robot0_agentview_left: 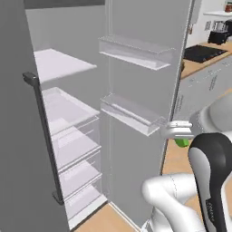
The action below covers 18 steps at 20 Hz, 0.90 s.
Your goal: Grab a lemon wedge from the fridge and one ice cube from the ice bowl, and put them in the glass of lemonade.
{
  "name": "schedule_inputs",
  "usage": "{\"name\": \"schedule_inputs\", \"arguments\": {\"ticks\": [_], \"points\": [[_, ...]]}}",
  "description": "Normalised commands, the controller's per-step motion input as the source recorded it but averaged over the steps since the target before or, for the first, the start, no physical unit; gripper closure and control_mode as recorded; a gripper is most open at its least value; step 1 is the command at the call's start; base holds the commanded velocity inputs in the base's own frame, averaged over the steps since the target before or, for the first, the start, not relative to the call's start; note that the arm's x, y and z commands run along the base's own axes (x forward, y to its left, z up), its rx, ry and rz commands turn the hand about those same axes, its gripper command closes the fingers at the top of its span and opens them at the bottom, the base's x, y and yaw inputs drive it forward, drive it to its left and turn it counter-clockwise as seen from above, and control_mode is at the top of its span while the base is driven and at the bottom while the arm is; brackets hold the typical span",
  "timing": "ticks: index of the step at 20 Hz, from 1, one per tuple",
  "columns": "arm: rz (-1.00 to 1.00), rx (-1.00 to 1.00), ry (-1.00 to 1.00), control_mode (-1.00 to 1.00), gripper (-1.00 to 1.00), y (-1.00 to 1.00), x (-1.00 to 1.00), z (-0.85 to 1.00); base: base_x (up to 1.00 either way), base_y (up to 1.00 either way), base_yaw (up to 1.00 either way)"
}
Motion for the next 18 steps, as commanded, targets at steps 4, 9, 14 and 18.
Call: {"name": "schedule_inputs", "arguments": {"ticks": [4, 9, 14, 18], "points": [[0.00, 0.00, 0.00, 1.00, 1.00, 0.00, 0.00, 0.00, 0.04, -0.03, -0.89], [0.00, 0.00, 0.00, 1.00, 1.00, 0.00, 0.00, 0.00, 0.00, -0.45, -0.67], [0.00, 0.00, 0.00, 1.00, 1.00, 0.00, 0.00, 0.00, 0.15, -0.73, -0.04], [0.00, 0.00, 0.00, 1.00, 1.00, 0.00, 0.00, 0.00, 0.51, -0.76, 0.18]]}}
